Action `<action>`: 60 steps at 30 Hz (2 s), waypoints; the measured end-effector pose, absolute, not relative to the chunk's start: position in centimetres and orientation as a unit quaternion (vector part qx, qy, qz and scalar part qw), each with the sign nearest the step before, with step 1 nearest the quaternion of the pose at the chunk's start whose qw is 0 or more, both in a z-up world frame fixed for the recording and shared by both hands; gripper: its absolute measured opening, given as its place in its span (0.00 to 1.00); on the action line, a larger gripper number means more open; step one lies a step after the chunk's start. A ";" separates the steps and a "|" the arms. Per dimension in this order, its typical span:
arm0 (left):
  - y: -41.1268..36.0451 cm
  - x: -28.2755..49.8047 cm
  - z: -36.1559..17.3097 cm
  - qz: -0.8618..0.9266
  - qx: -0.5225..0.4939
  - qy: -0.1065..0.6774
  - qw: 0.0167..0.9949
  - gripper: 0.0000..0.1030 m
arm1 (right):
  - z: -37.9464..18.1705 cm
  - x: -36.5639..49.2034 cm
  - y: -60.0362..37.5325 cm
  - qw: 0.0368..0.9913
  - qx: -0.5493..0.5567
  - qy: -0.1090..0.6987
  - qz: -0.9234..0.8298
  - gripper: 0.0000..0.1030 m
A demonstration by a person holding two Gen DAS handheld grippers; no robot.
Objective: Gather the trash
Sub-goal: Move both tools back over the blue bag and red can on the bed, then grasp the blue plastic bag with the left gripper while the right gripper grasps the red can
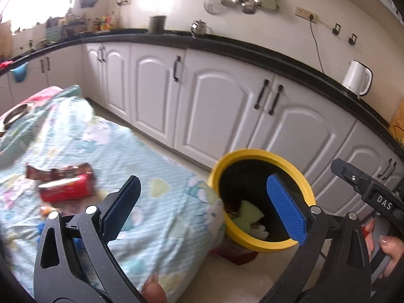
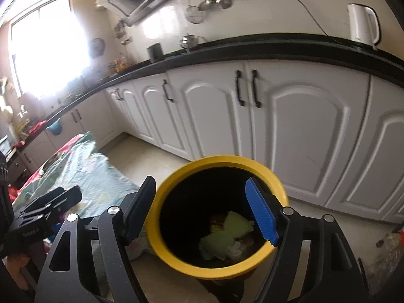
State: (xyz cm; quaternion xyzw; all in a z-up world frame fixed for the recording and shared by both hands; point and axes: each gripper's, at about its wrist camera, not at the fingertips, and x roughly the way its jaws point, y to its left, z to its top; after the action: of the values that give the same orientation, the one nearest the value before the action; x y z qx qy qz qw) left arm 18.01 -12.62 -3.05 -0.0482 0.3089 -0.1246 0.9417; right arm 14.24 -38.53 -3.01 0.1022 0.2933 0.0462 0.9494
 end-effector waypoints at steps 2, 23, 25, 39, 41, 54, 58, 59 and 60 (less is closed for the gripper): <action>-11.5 17.5 -2.7 -0.111 -0.049 0.301 0.946 0.89 | -2.7 14.2 -37.8 0.950 0.098 0.289 0.057 0.69; -3.0 14.7 -1.8 -0.031 -0.064 0.278 0.958 0.89 | -0.7 14.5 -30.7 0.944 0.074 0.285 0.149 0.70; -2.3 14.4 -2.0 -0.026 -0.066 0.279 0.958 0.89 | -0.5 14.6 -29.8 0.942 0.070 0.284 0.161 0.70; 2.6 13.3 -3.9 -0.003 -0.095 0.309 0.946 0.84 | 0.3 17.0 -24.0 0.917 0.062 0.303 0.251 0.69; 3.5 13.3 -4.3 -0.005 -0.105 0.319 0.942 0.76 | 0.4 17.6 -23.1 0.913 0.056 0.306 0.264 0.69; 5.3 12.7 -7.8 -0.056 -0.131 0.375 0.916 0.52 | -1.2 21.4 -14.6 0.877 -0.028 0.333 0.344 0.56; 5.2 13.0 -8.8 -0.061 -0.134 0.388 0.910 0.52 | -2.3 22.4 -11.3 0.858 -0.075 0.343 0.376 0.54; 5.2 13.2 -9.0 -0.061 -0.134 0.390 0.909 0.51 | -2.7 22.7 -10.6 0.853 -0.087 0.345 0.382 0.54; 5.2 13.3 -9.2 -0.062 -0.136 0.393 0.907 0.51 | -3.0 22.9 -10.1 0.849 -0.093 0.348 0.386 0.54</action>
State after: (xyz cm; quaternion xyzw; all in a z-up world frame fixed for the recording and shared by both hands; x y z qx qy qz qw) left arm 13.32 5.21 -9.16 -0.1357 0.3928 -0.0617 0.9075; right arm 22.95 -10.07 -3.04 -0.0932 0.3484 0.3857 0.8493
